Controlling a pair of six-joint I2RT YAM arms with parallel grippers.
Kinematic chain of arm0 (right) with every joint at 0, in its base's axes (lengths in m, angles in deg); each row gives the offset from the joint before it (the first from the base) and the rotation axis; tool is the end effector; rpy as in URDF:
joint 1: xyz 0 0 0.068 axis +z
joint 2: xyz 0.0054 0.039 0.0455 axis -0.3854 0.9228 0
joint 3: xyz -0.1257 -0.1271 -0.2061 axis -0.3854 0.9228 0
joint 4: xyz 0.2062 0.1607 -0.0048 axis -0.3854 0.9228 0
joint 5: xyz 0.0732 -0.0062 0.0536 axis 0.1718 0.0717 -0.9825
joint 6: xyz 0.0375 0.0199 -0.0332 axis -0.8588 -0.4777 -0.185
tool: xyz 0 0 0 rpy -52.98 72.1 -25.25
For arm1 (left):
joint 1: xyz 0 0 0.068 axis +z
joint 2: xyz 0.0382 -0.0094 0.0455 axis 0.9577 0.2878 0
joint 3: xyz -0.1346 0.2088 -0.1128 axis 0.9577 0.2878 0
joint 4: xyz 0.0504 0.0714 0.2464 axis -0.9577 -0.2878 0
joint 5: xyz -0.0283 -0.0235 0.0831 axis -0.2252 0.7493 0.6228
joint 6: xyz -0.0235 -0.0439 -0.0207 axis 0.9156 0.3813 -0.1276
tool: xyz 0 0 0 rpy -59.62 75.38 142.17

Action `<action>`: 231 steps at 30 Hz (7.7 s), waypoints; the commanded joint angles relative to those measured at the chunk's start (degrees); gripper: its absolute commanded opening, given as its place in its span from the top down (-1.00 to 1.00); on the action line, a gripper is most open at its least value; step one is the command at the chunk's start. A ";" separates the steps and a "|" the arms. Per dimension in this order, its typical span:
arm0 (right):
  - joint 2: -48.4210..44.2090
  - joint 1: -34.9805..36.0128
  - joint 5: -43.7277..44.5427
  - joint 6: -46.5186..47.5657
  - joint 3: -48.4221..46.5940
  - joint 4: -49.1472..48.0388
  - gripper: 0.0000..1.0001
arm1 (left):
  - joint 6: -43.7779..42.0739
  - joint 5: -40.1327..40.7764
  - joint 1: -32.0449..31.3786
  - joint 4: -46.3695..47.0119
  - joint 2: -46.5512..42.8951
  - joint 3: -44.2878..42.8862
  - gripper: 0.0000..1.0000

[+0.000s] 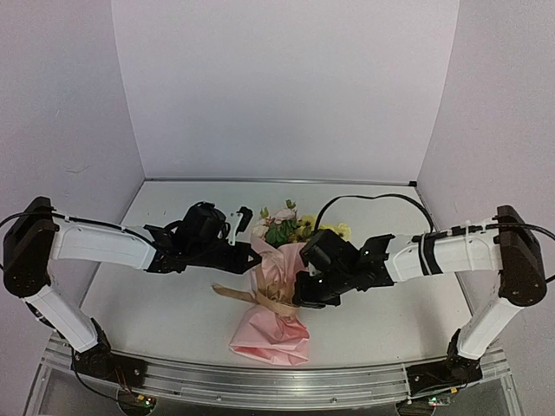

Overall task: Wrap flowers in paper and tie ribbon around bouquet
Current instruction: Cross the half-tied ribbon over the folded bouquet.

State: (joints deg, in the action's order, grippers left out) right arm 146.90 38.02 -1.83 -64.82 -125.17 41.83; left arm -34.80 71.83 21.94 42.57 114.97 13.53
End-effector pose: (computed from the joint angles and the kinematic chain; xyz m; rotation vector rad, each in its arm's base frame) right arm 0.1641 0.3026 0.1914 -0.2856 2.7465 0.8800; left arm 0.2050 -0.2649 0.2046 0.5437 2.2661 -0.9276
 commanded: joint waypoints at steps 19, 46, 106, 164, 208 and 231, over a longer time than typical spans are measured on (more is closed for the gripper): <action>-13.73 0.05 18.84 -9.50 8.97 16.78 1.00 | -1.96 2.10 -0.04 -0.96 -4.05 0.31 1.00; -5.44 1.55 17.76 0.41 0.61 10.02 0.16 | -6.69 -7.82 0.07 -3.24 -1.24 -1.47 1.00; -1.63 11.91 11.60 11.57 -7.98 8.20 1.00 | -3.67 -2.77 0.45 -3.03 -1.41 -0.96 0.99; 9.65 4.88 14.04 0.21 -7.05 0.23 1.00 | -3.87 -11.73 3.69 -1.89 -7.24 4.72 1.00; -0.38 3.86 12.75 14.69 2.72 -7.25 -0.15 | -2.30 -9.31 3.63 -8.30 -7.32 4.36 0.99; -3.39 5.19 5.60 16.30 10.33 -15.91 0.28 | -0.30 -6.37 4.49 -14.90 -4.43 0.58 0.99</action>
State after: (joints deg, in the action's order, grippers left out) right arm 142.23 42.08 4.71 -47.75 -113.65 27.65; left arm -36.18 65.04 26.20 27.94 110.84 15.28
